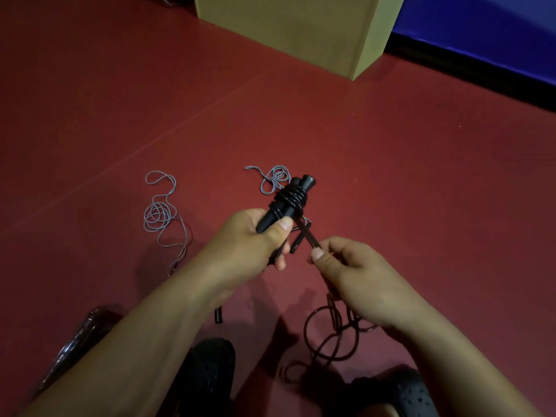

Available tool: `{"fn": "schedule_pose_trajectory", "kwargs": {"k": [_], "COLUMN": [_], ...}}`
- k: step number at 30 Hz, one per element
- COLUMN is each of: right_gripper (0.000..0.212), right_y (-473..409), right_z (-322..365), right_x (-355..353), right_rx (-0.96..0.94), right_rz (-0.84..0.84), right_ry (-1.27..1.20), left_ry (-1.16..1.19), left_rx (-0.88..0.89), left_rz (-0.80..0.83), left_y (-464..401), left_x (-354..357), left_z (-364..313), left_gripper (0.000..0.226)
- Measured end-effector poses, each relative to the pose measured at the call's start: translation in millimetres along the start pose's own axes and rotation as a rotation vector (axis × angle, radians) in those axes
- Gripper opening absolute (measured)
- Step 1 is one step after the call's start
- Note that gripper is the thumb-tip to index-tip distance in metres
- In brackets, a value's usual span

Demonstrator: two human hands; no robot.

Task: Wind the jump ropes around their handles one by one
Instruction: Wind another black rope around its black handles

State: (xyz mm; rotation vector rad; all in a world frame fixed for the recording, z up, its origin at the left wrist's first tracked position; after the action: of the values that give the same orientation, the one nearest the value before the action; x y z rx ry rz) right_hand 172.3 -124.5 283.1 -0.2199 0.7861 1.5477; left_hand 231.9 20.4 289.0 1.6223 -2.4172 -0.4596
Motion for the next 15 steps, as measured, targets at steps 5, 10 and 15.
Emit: {"fn": "schedule_pose_trajectory", "kwargs": {"k": [5,10,15], "right_gripper": [0.018,0.01,0.015], "right_y": [2,2,4], "right_z": [1,-6,1], "right_x": [6,7,7], "right_rx": [-0.035,0.021,-0.035], "right_rz": [0.06,0.047,0.037], "right_ry": [0.047,0.033,0.041], "left_ry": [0.071,0.046,-0.026], "left_rx": [-0.02,-0.005,0.044], "left_rz": [-0.08,-0.158,-0.179], "left_y": [-5,-6,-6], "left_x": [-7,-16,-16], "left_z": [4,5,2], "left_gripper": [0.023,0.022,0.015]}}
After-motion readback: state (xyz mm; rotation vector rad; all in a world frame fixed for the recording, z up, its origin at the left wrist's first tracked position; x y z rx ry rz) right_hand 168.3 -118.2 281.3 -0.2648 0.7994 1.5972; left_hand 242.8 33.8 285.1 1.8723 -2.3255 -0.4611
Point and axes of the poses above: each hand's wrist, its own y-axis away from the middle knuckle, its own x-axis out of the palm, z = x × y, the point moved 8 cm from there along -y, towards the middle knuckle, and after that the axes turned 10 degrees about y, right-handed, at the moved point
